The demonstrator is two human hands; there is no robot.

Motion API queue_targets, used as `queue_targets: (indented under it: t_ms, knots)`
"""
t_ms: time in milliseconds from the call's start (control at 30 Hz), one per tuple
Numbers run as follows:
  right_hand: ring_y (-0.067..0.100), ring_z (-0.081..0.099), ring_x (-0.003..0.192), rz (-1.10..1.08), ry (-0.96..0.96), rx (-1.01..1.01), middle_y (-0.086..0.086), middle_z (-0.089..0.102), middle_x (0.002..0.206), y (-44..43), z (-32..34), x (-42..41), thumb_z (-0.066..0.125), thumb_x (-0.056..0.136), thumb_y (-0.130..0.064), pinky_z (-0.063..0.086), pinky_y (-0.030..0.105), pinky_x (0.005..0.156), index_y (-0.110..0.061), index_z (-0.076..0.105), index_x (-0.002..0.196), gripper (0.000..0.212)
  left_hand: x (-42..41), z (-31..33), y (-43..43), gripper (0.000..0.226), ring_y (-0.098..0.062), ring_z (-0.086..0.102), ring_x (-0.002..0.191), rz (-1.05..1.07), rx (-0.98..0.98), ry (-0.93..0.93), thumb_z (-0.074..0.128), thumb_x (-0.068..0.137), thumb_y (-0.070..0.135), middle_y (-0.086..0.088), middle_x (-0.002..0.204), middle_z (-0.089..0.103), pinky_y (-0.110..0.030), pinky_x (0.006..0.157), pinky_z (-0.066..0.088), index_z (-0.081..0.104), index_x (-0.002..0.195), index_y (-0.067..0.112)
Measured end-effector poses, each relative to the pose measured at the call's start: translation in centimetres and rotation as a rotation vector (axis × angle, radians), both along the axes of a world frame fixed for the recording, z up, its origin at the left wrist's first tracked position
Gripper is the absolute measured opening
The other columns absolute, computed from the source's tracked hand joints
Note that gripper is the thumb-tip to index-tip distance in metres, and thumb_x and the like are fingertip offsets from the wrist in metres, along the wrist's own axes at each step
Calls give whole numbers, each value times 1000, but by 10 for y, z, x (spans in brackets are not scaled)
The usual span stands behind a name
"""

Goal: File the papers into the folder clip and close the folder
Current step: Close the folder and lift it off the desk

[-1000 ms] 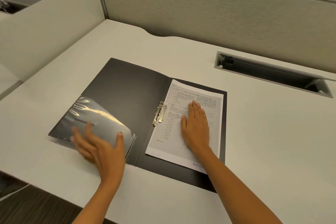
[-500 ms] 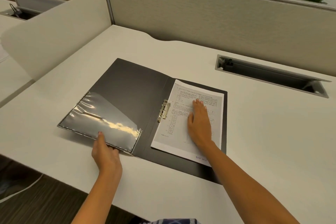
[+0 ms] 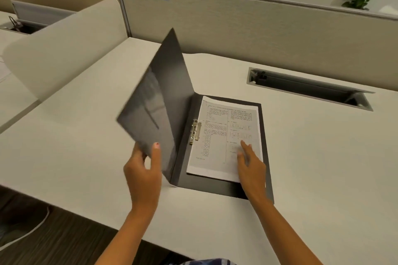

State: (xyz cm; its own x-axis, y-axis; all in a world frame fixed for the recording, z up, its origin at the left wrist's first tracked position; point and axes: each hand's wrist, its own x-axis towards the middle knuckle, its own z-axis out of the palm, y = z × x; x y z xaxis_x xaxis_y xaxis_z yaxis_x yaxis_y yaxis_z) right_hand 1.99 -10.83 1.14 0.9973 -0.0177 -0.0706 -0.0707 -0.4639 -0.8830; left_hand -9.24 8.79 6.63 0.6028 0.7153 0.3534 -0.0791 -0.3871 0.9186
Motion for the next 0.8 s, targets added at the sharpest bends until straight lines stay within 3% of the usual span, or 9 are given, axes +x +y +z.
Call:
queue_targets:
  t_ms: [100, 200, 267, 400, 467, 533, 600, 733, 800]
  knots:
    - [26, 47, 128, -49, 27, 82, 4, 46, 144, -11, 4, -7, 47, 97, -28, 41, 46, 104, -20, 47, 137, 41, 7, 8, -13, 30, 8, 59, 91, -180, 188, -3, 49, 93, 32, 4, 98, 64, -4, 66, 47, 60, 108, 8]
    - [22, 51, 121, -89, 53, 177, -1, 53, 137, -23, 7, -8, 45, 97, -31, 47, 35, 97, -23, 53, 132, 37, 17, 10, -25, 45, 1, 50, 120, -410, 325, -42, 51, 94, 29, 8, 133, 53, -13, 89, 47, 47, 134, 9]
    - [21, 56, 114, -130, 92, 266, -3, 57, 132, -31, 9, -7, 46, 97, -33, 51, 29, 89, -25, 58, 127, 33, 23, 8, -34, 53, -7, 44, 129, -552, 408, -39, 52, 93, 29, 6, 144, 45, -24, 98, 47, 38, 141, 13]
    - [18, 62, 103, -250, 184, 371, -2, 64, 122, -47, 15, -3, 48, 94, -30, 53, 28, 84, -25, 66, 116, 29, 34, -1, -52, 58, -8, 36, 135, -683, 569, 75, 56, 90, 31, 7, 149, 38, -35, 108, 39, 35, 143, 22]
    - [20, 64, 101, -331, 270, 432, 4, 68, 114, -56, 19, 1, 46, 94, -25, 55, 29, 83, -16, 65, 115, 30, 37, -9, -61, 58, -7, 31, 137, -708, 666, 148, 55, 90, 34, 10, 150, 34, -38, 112, 32, 34, 143, 26]
    - [10, 67, 85, -345, 331, 446, 3, 69, 101, -65, 25, 2, 44, 94, -14, 54, 17, 63, -7, 61, 114, 27, 39, -18, -67, 58, -5, 25, 140, -737, 736, 213, 52, 90, 36, 14, 151, 30, -42, 115, 23, 31, 144, 31]
    - [9, 62, 69, -355, 377, 416, -2, 66, 90, -72, 29, 0, 42, 95, -11, 49, 14, 51, -9, 59, 109, 22, 41, -27, -71, 57, -5, 20, 141, -770, 786, 261, 48, 91, 39, 15, 152, 27, -45, 117, 17, 28, 144, 35]
    - [19, 48, 72, -392, 384, 312, 5, 57, 86, -76, 26, 1, 36, 93, -18, 40, 30, 66, -15, 56, 78, 25, 43, -44, -75, 58, -3, 14, 142, -798, 853, 349, 39, 91, 55, 20, 153, 22, -48, 117, 7, 22, 144, 42]
    - [17, 49, 70, -421, 340, 236, 2, 58, 84, -76, 28, -1, 35, 94, -20, 40, 30, 67, -19, 57, 76, 29, 44, -49, -74, 61, -1, 15, 141, -795, 838, 369, 39, 89, 61, 24, 151, 24, -49, 117, 7, 23, 144, 43]
